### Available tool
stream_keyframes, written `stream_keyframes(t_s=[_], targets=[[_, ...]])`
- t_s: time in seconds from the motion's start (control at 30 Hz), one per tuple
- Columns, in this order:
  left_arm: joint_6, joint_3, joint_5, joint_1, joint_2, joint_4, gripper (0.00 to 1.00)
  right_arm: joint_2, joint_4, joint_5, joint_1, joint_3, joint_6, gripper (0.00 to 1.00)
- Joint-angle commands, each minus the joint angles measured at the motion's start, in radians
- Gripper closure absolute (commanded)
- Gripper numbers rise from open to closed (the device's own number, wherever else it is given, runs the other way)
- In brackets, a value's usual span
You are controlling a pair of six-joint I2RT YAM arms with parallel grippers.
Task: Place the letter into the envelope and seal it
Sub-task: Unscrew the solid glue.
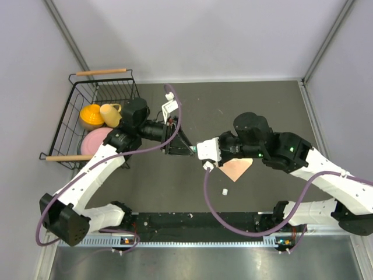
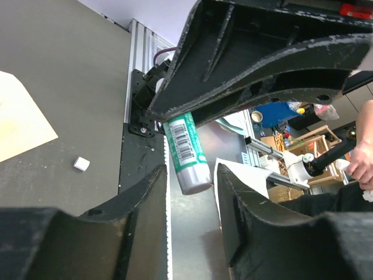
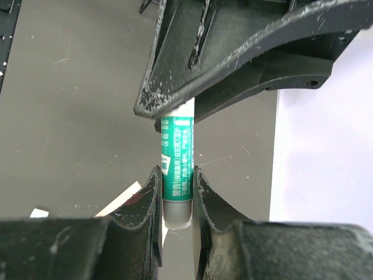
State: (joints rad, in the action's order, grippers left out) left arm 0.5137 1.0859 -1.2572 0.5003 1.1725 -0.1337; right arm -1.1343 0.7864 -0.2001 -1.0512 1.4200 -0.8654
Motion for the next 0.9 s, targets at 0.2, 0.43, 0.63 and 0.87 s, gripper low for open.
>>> stream_keyframes(t_s=[0.2, 0.43, 0.63, 0.87], targets=[[-0.121, 0.071, 0.044, 0.015, 0.023, -0.133, 0.87, -0.012, -0.001, 0.094, -0.061, 0.016, -0.06, 1.0], [-0.101, 0.068, 0.047, 0.03, 0.026, -0.135, 1.0, -0.041, 0.004, 0.14, -0.082, 0.03, -0.066, 0.75], [-0.077, 0.066, 0.062, 0.035, 0.03, -0.138, 1.0, -0.055, 0.002, 0.143, -0.093, 0.037, -0.075, 0.71], [-0.109, 0.066, 0.071, 0.043, 0.009, -0.136, 1.0, -0.061, 0.002, 0.152, -0.098, 0.028, -0.057, 1.0]])
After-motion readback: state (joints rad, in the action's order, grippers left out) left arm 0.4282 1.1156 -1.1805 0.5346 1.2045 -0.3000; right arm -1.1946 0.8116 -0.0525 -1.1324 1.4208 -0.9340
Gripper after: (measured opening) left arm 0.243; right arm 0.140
